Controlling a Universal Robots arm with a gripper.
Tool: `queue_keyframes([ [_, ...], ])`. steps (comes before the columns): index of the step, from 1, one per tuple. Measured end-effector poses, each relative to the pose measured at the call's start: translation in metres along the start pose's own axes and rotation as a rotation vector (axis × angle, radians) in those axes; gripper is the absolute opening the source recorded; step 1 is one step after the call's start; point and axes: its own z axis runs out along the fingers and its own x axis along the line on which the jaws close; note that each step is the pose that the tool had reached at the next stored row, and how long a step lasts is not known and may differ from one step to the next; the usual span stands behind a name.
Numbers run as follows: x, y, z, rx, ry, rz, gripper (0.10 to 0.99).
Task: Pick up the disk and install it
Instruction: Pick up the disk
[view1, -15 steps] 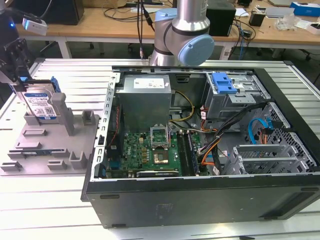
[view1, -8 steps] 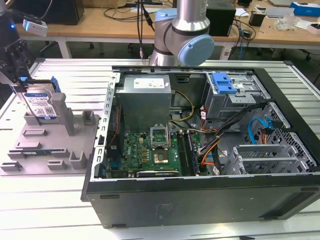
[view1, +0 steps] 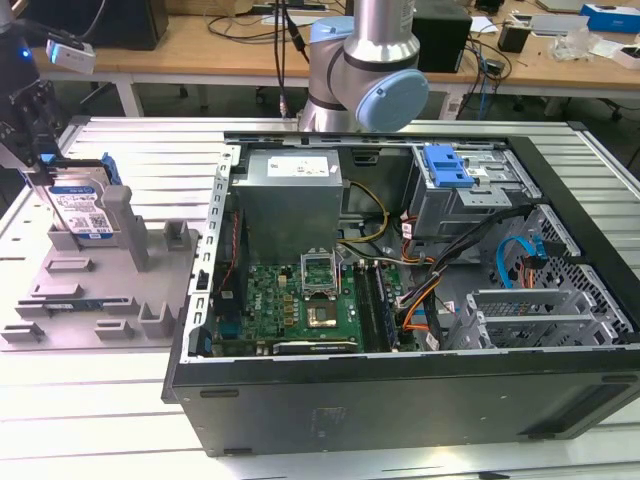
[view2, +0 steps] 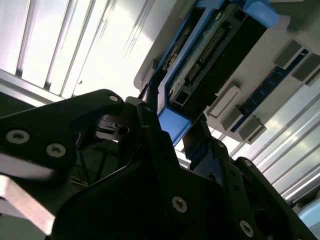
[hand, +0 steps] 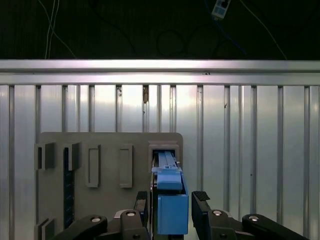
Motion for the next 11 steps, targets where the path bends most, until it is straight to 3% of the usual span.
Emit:
queue_keyframes([
  [1,0.0000,0.0000,0.0002,0.000,0.0000,0.000,0.467],
  [2,0.0000,0.0000,0.0003,0.000,0.0000,0.000,0.392],
  [11,-0.0001,-0.0001,0.0043,0.000,0.0001,0.000,0.392],
])
